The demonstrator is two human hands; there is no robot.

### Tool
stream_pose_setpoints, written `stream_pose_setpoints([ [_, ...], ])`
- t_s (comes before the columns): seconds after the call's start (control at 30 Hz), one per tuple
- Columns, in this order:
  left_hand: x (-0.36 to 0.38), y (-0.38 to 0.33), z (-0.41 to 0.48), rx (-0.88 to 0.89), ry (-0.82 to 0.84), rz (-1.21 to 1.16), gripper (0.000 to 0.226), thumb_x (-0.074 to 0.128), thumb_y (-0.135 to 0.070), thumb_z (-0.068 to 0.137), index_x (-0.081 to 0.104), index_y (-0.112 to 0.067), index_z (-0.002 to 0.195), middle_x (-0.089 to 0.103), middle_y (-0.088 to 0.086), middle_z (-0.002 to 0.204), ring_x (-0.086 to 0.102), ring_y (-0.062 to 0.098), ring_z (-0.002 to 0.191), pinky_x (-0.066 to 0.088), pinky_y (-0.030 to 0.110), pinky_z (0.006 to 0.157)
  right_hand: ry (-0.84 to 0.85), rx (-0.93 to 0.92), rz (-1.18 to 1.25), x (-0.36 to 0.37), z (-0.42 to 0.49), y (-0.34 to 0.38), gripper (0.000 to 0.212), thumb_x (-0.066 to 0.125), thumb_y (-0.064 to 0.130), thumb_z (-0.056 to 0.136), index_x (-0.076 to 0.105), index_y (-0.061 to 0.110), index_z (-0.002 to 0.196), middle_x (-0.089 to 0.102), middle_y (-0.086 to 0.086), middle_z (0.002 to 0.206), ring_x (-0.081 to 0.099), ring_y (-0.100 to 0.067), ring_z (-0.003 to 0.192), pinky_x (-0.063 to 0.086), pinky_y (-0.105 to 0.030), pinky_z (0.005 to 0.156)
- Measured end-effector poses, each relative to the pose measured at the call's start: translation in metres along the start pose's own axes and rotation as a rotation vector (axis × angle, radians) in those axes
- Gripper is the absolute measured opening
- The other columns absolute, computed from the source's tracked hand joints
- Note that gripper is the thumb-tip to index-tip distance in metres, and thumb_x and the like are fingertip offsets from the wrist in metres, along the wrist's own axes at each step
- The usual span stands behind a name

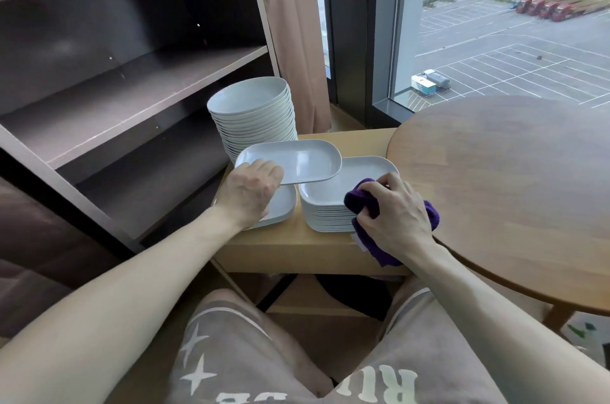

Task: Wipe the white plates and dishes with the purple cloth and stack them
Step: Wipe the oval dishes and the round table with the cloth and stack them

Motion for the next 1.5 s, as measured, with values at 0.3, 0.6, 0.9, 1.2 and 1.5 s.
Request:
stream_pose_setpoints([
  [0.3,0.039,0.011,-0.069,-0.231,0.115,-0.116,0.039,0.083,0.006,0.066,0.048,-0.011,0.074,0.048,0.005,0.065,0.047,0.023,0.056,0.029,0.028,0.047,0.023,-0.024,-0.033,0.002,0.003,0.004,0.027,0.071,0.029,0.086,0.070,0.022,0.112,0.055,-0.002,0.110,0.053,-0.029,0.100,0.043,-0.043,0.084],
  [0.6,0.063,0.004,-0.083,-0.314,0.208,-0.132,0.036,0.075,0.011,0.067,0.049,-0.013,0.077,0.048,0.004,0.068,0.040,0.020,0.058,0.029,0.030,0.050,-0.015,-0.047,-0.024,0.005,0.001,0.000,0.029,0.074,0.027,0.084,0.069,0.023,0.112,0.056,-0.002,0.109,0.053,-0.029,0.100,0.040,-0.040,0.081],
  [0.9,0.084,0.002,-0.084,-0.396,0.347,-0.179,0.034,0.062,0.000,0.085,0.036,-0.022,0.093,0.050,-0.002,0.081,0.045,0.018,0.066,0.034,0.030,0.059,0.007,-0.023,-0.034,0.005,-0.001,0.002,0.029,0.075,0.027,0.083,0.070,0.023,0.110,0.057,-0.001,0.111,0.053,-0.028,0.102,0.038,-0.039,0.084],
  [1.2,0.091,0.002,-0.074,-0.500,0.571,-0.363,0.046,0.052,-0.026,0.091,0.044,-0.021,0.136,0.052,0.001,0.134,0.049,0.023,0.116,0.040,0.038,0.098,-0.025,0.106,0.048,-0.013,0.018,-0.004,0.030,0.070,0.026,0.085,0.069,0.029,0.115,0.056,0.005,0.113,0.052,-0.024,0.106,0.040,-0.036,0.086],
  [1.5,0.048,-0.038,0.013,-0.443,0.287,-0.929,0.081,0.049,-0.056,0.100,0.003,-0.035,0.163,-0.006,-0.004,0.173,0.002,0.015,0.158,0.015,0.043,0.126,-0.026,0.003,-0.137,-0.020,0.073,0.000,0.032,0.066,0.030,0.092,0.067,0.025,0.124,0.059,0.000,0.132,0.046,-0.032,0.120,0.037,-0.043,0.096],
])
Point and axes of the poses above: each hand's wrist, its own z-axis towards the middle knuckle, its own x-axis out of the palm, y = z × x, the point moved 1 cm from there along z, towards the middle knuckle
